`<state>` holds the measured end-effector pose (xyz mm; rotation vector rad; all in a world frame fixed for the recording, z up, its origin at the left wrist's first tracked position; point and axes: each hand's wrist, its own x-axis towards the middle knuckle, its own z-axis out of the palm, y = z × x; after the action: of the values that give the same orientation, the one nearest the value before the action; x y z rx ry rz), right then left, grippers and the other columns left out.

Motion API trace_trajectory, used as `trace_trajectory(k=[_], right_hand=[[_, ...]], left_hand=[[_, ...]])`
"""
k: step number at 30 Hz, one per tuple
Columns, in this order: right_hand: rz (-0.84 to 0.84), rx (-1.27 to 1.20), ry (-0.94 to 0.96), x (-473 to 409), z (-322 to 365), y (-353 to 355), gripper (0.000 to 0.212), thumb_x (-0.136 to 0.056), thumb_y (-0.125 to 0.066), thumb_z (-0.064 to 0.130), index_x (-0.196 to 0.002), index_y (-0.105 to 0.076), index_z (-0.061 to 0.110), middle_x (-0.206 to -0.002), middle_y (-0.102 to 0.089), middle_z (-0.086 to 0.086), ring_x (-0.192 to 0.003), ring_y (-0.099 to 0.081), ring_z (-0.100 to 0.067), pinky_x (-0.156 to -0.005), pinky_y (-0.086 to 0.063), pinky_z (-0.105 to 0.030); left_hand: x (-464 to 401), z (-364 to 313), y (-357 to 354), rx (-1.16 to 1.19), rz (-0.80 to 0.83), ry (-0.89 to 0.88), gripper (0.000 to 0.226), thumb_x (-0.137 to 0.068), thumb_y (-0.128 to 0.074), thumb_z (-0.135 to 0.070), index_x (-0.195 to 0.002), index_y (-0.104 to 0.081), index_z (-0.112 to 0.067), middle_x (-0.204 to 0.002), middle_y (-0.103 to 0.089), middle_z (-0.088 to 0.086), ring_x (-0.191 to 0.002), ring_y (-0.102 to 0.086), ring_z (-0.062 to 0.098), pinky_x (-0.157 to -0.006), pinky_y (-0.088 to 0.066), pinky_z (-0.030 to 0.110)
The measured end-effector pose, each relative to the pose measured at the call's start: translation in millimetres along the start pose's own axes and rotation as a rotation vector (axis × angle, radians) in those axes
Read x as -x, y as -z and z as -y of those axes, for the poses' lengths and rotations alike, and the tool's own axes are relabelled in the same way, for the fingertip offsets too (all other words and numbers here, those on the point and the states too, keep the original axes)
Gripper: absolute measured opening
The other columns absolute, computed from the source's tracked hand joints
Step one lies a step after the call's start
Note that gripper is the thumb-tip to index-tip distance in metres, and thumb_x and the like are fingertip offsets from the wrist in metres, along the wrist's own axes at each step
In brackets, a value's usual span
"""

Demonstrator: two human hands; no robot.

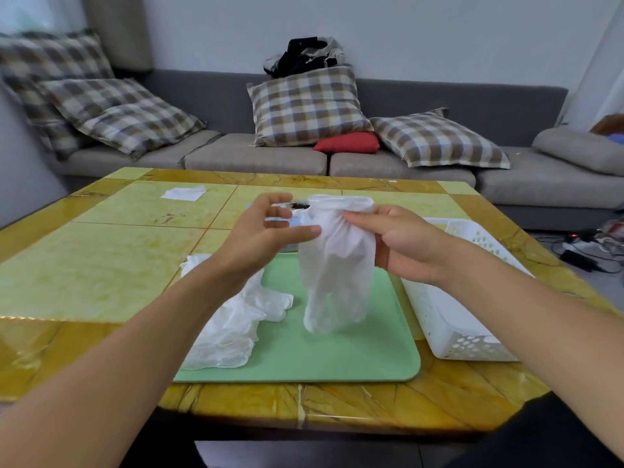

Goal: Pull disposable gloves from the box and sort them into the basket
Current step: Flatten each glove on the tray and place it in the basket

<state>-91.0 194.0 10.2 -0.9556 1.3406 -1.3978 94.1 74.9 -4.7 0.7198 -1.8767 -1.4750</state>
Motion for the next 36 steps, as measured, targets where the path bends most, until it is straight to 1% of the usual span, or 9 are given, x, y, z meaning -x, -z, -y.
trace_trajectory(k=[2, 4, 8, 12, 18, 23, 25, 30, 36], right_hand=[[0.136, -0.077, -0.092, 3.5, -0.4, 1.1, 0.031, -0.098, -0.057, 0.018, -0.121, -0.068, 0.001, -0.11, -0.073, -0.014, -0.094, -0.071, -0.023, -0.083, -0.059, -0.033], [0.176, -0.09, -0.13, 1.4, -2.5, 4.0, 0.037, -0.097, -0.057, 0.021, -0.127, -0.066, 0.0, -0.119, -0.071, -0.016, -0.101, -0.069, -0.024, -0.089, -0.057, -0.035], [0.093, 0.026, -0.246, -10.9, -15.5, 17.3, 0.031, -0.098, -0.06, 0.019, -0.125, -0.068, 0.007, -0.121, -0.071, -0.012, -0.102, -0.068, -0.024, -0.09, -0.055, -0.037], [-0.133, 0.166, -0.188, -25.8, -20.4, 18.8, 0.014, -0.096, -0.065, 0.017, -0.109, -0.069, 0.012, -0.099, -0.074, -0.008, -0.08, -0.067, -0.021, -0.073, -0.054, -0.033], [-0.232, 0.382, 0.507, -20.1, 10.1, 21.1, 0.015, -0.092, -0.073, 0.013, -0.105, -0.076, 0.008, -0.101, -0.078, -0.007, -0.088, -0.069, -0.013, -0.08, -0.056, -0.028], [0.053, 0.884, 0.222, -21.1, -33.1, 40.1, 0.026, -0.088, -0.077, 0.02, -0.086, -0.07, -0.005, -0.07, -0.054, -0.001, -0.066, -0.045, -0.013, -0.064, -0.035, -0.031], [0.222, 1.084, 0.119, -16.7, -45.4, 40.3, 0.012, -0.089, -0.076, 0.017, -0.086, -0.077, 0.006, -0.072, -0.068, 0.004, -0.064, -0.058, -0.013, -0.066, -0.045, -0.032], [0.441, 1.327, 0.015, -2.2, -49.4, 21.7, 0.016, -0.088, -0.075, 0.016, -0.103, -0.079, 0.017, -0.091, -0.075, 0.012, -0.073, -0.064, 0.003, -0.069, -0.048, -0.014], [0.68, 1.431, -0.127, 12.4, -50.4, 4.0, 0.019, -0.086, -0.078, 0.024, -0.105, -0.078, 0.02, -0.095, -0.076, 0.012, -0.078, -0.063, 0.002, -0.072, -0.051, -0.016]], left_hand=[[1.5, 5.7, -1.9, 0.063, 0.205, 0.15, 0.085, -0.057, -0.088, -0.049, -0.131, -0.06, -0.019, -0.126, -0.067, 0.003, -0.112, -0.066, 0.015, -0.098, -0.051, 0.036], [2.0, 8.2, -6.7, 0.117, 0.326, 0.236, 0.051, -0.075, -0.085, -0.04, -0.117, -0.072, -0.013, -0.115, -0.074, 0.007, -0.099, -0.071, 0.017, -0.087, -0.055, 0.032], [-7.8, 17.8, -18.6, 0.178, 0.229, 0.329, 0.01, -0.09, -0.072, -0.02, -0.095, -0.076, -0.012, -0.097, -0.077, 0.008, -0.08, -0.073, 0.018, -0.066, -0.058, 0.027], [-26.2, 23.1, -23.4, 0.099, 0.098, 0.259, 0.007, -0.092, -0.071, -0.016, -0.095, -0.075, -0.011, -0.097, -0.076, 0.009, -0.08, -0.07, 0.021, -0.068, -0.056, 0.028], [-37.0, -8.3, -20.1, 0.043, 0.047, -0.218, 0.011, -0.092, -0.069, -0.011, -0.101, -0.075, -0.016, -0.094, -0.079, -0.001, -0.082, -0.072, 0.008, -0.072, -0.054, 0.019], [-25.7, 41.3, -8.1, -0.522, 0.344, -0.177, 0.03, -0.087, -0.078, -0.019, -0.064, -0.061, -0.01, -0.058, -0.048, -0.006, -0.057, -0.04, 0.005, -0.061, -0.035, 0.021], [-19.9, 57.4, -10.5, -0.706, 0.509, -0.112, 0.043, -0.085, -0.079, -0.017, -0.052, -0.053, -0.026, -0.051, -0.04, -0.007, -0.05, -0.039, 0.0, -0.058, -0.032, 0.013], [-6.3, 72.1, -15.1, -0.899, 0.695, -0.09, 0.019, -0.085, -0.08, -0.022, -0.103, -0.076, -0.022, -0.107, -0.069, -0.016, -0.091, -0.06, -0.006, -0.086, -0.046, 0.013], [5.6, 68.1, -19.6, -0.965, 0.814, -0.257, 0.019, -0.093, -0.07, -0.011, -0.109, -0.077, -0.019, -0.138, -0.058, -0.005, -0.12, -0.054, 0.011, -0.1, -0.041, 0.019]])
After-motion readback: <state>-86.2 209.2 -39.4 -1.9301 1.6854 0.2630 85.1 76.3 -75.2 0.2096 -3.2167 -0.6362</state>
